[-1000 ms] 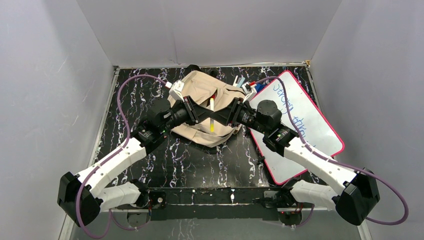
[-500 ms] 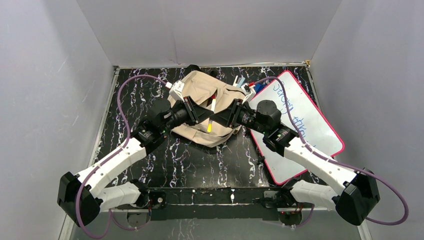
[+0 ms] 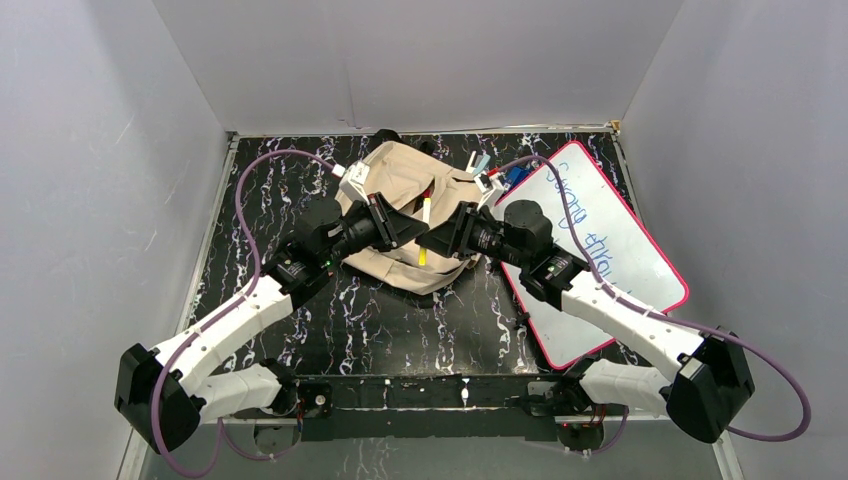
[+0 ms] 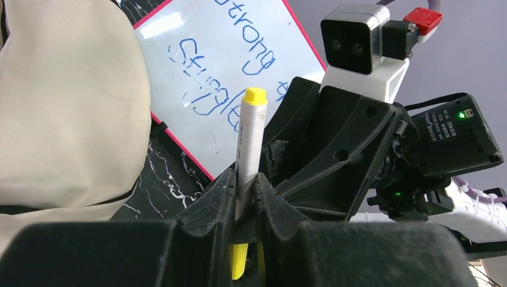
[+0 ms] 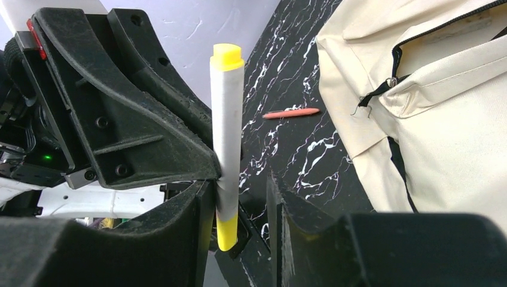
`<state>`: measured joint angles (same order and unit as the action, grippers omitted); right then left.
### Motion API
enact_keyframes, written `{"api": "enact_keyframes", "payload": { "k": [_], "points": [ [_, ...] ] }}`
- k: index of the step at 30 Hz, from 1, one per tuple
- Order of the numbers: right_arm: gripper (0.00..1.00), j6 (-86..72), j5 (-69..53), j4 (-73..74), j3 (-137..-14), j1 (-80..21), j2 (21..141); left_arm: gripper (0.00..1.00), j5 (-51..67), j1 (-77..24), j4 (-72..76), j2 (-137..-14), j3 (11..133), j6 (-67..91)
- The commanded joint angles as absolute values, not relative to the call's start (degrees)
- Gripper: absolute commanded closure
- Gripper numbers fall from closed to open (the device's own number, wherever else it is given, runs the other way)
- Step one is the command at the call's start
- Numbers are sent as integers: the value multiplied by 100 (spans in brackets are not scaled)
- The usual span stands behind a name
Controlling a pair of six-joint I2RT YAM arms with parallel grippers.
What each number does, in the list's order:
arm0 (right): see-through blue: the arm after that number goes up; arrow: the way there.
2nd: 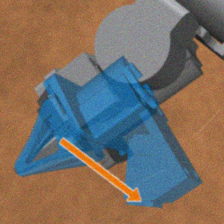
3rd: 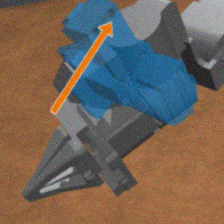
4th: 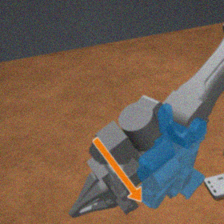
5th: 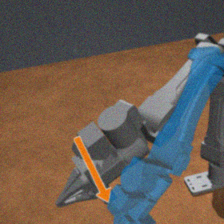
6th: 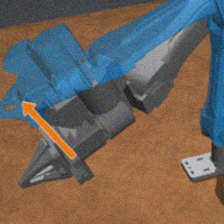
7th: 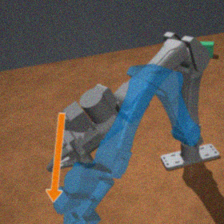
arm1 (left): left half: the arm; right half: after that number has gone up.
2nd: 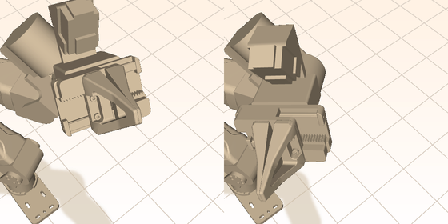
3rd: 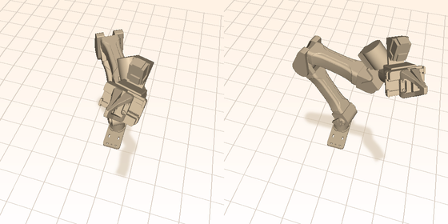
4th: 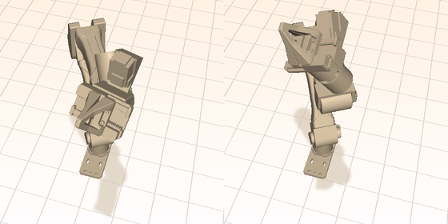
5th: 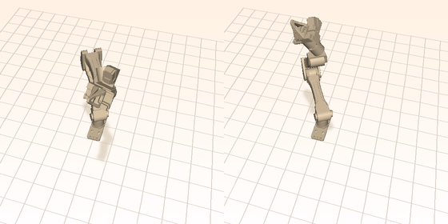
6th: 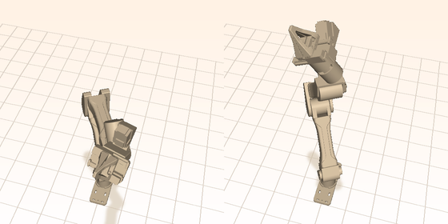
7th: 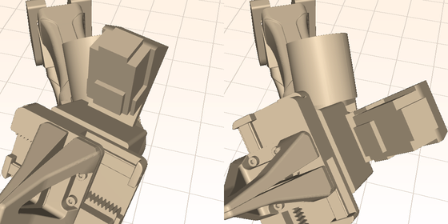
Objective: Pack the student bag
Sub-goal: Pick up the stationery from the center of the board, then place the stationery in the student bag.
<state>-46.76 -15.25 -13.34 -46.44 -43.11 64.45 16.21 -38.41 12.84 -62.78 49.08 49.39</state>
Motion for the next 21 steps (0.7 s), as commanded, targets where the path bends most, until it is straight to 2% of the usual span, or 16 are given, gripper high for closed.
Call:
{"api": "enact_keyframes", "payload": {
  "k": [1,5,7,9,10,13,15,21],
  "points": [
    [60,-4619,-1442,-1494,-4733,-4328,6483,100,1783,-3874,1496,-6099,4907,4970],
    [70,-4623,-1396,-1484,-4730,-4329,6459,100,1759,-3877,1446,-6100,4906,4911],
    [79,-4587,-1226,-1375,-4712,-4326,6368,98,1679,-3879,1312,-6100,4930,4805],
    [92,-4594,-920,-1068,-4740,-4325,6258,85,1534,-3874,989,-6107,5044,4624],
    [95,-4590,-770,-893,-4741,-4324,6197,78,1413,-3876,777,-6127,5173,4490],
    [100,-4588,-344,-417,-4746,-4332,5990,55,917,-3872,-278,-6335,5752,3920],
    [100,-4640,-52,50,-4761,-4331,5879,46,501,-3872,-1209,-6621,6261,3408],
    [100,-4680,183,652,-4653,-4325,5684,40,-909,-3837,-2457,-7706,7126,1758]
  ]
}}
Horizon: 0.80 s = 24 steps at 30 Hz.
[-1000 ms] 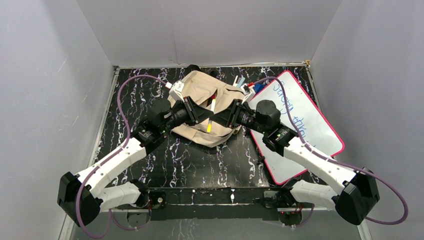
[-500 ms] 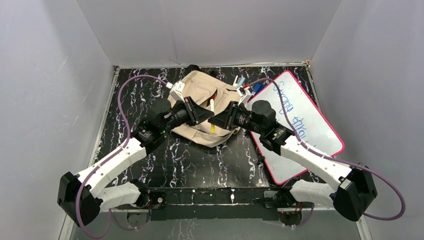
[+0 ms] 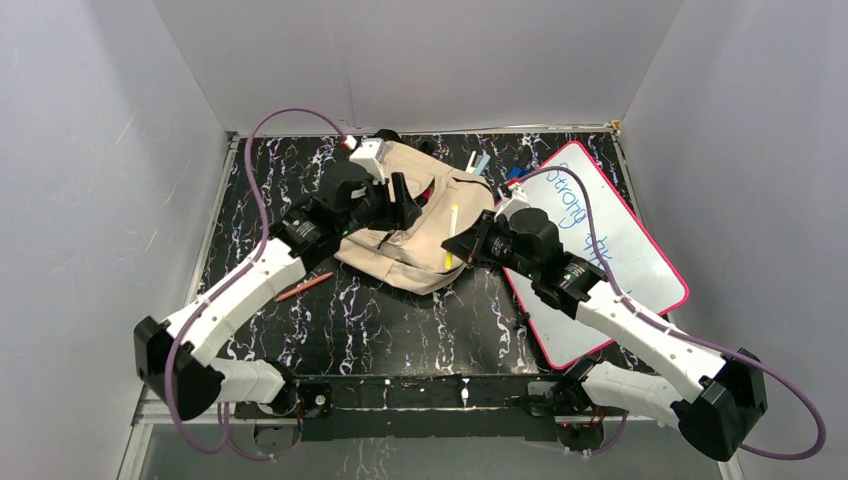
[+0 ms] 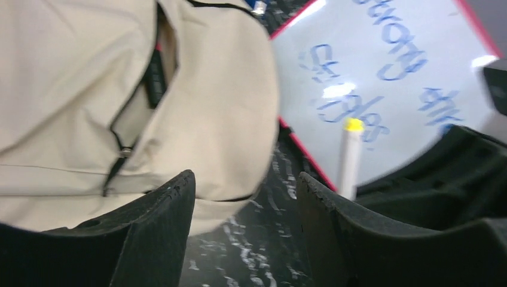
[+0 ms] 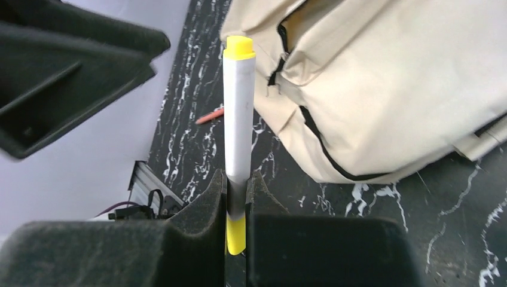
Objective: Pack the student bag
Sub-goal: Place the stationery in the student bag.
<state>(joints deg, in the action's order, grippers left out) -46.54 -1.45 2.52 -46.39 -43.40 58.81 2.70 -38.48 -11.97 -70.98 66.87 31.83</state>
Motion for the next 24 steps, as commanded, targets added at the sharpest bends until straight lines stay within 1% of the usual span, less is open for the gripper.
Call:
{"api": "enact_keyframes", "payload": {
  "k": [1,6,14,19,24],
  "points": [
    [100,-4708,137,665,-4617,-4324,5664,40,-1091,-3833,-2582,-7924,7242,1505],
    [100,-4816,37,657,-4405,-4333,5553,39,-1580,-3763,-2623,-8793,7613,609],
    [100,-4808,-228,767,-4319,-4326,5503,39,-2346,-3599,-2378,-9610,8276,291],
    [100,-4791,-199,816,-4272,-4327,5411,39,-2197,-3377,-2276,-9975,8512,64],
    [100,-4768,-158,874,-4263,-4325,5375,39,-1602,-3313,-2143,-10233,8607,-115]
  ]
}}
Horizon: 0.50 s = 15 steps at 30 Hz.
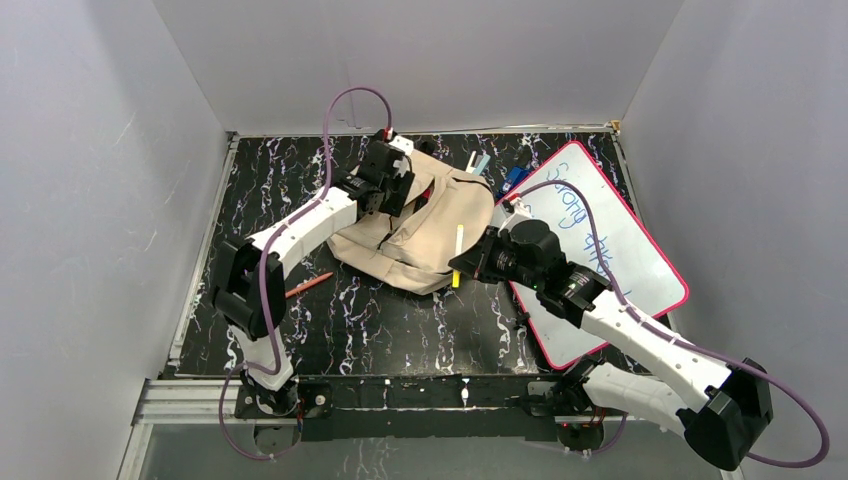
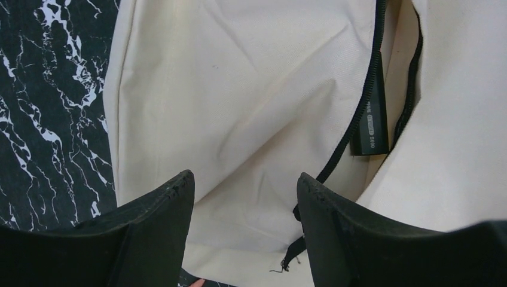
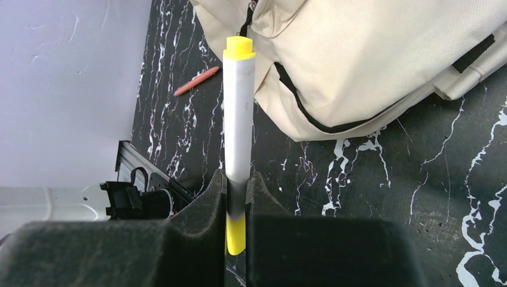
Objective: Pack the student bag
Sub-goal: Place the stationery in the student bag.
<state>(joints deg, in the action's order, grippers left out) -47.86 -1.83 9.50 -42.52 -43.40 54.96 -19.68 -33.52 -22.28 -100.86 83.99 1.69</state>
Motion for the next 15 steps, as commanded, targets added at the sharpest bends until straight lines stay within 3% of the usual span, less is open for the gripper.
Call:
{"api": "enact_keyframes", "payload": {
  "k": [1,15],
  "points": [
    [100,-4764,-155,885,-4263,-4325,5376,39,-1469,-3313,-2137,-10254,8614,-108],
    [100,-4807,-178,816,-4151,-4330,5421,38,-988,-3313,-1825,-10241,8483,-192]
  ]
}}
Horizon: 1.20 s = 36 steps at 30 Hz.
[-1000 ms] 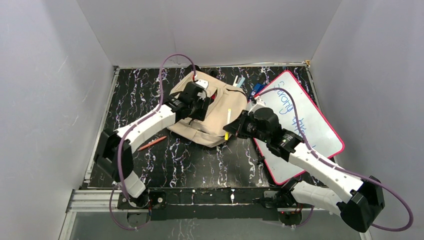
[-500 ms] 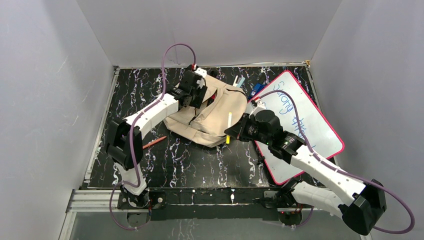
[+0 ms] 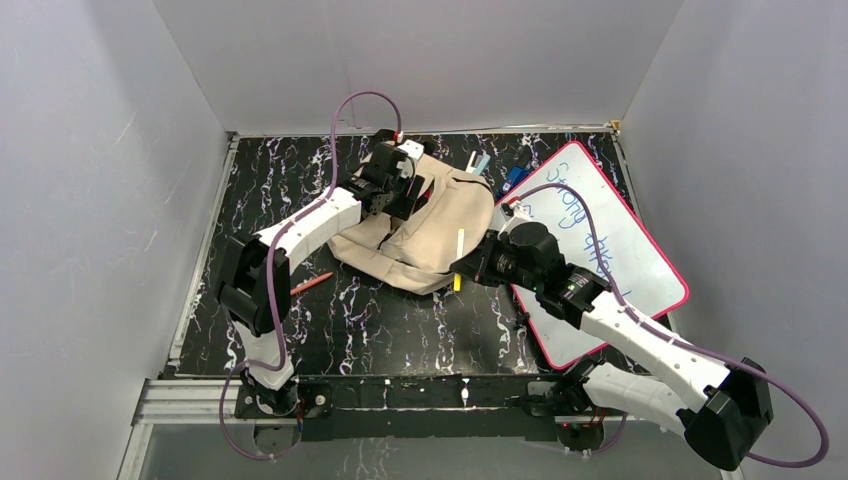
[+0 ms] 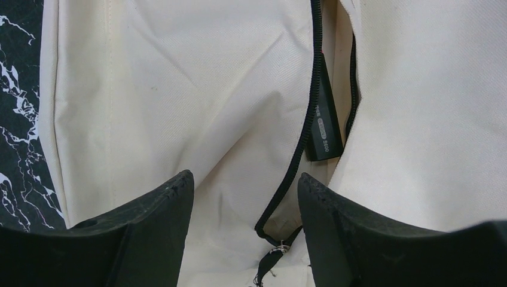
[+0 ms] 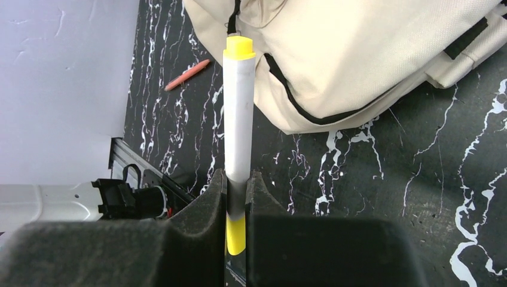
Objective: Pack the student bag
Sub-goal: Place the stationery in the student bag.
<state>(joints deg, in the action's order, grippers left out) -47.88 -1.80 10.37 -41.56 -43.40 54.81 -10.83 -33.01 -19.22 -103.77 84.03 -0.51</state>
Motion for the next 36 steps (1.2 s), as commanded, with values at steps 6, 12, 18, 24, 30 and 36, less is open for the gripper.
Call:
{"api": "enact_keyframes", "payload": {
  "k": [6,12,18,24,30,36],
  "points": [
    [100,-4825,-176,807,-4114,-4327,5392,38,-1095,-3313,-1819,-10417,8425,-358],
    [100,-4832,-176,817,-4113,-4326,5418,39,-1038,-3313,-1786,-10526,8409,-435],
    [100,-4843,-185,819,-4129,-4331,5434,40,-893,-3322,-1732,-10610,8353,-493],
    [100,-4845,-183,866,-4148,-4324,5467,45,-869,-3338,-1659,-10536,8295,-494],
    [100,-4865,-225,818,-4161,-4327,5555,39,-473,-3438,-1556,-10300,8003,-674],
    [100,-4894,-346,782,-4175,-4329,5668,36,-866,-3515,-1521,-10284,7887,-855]
  ]
}}
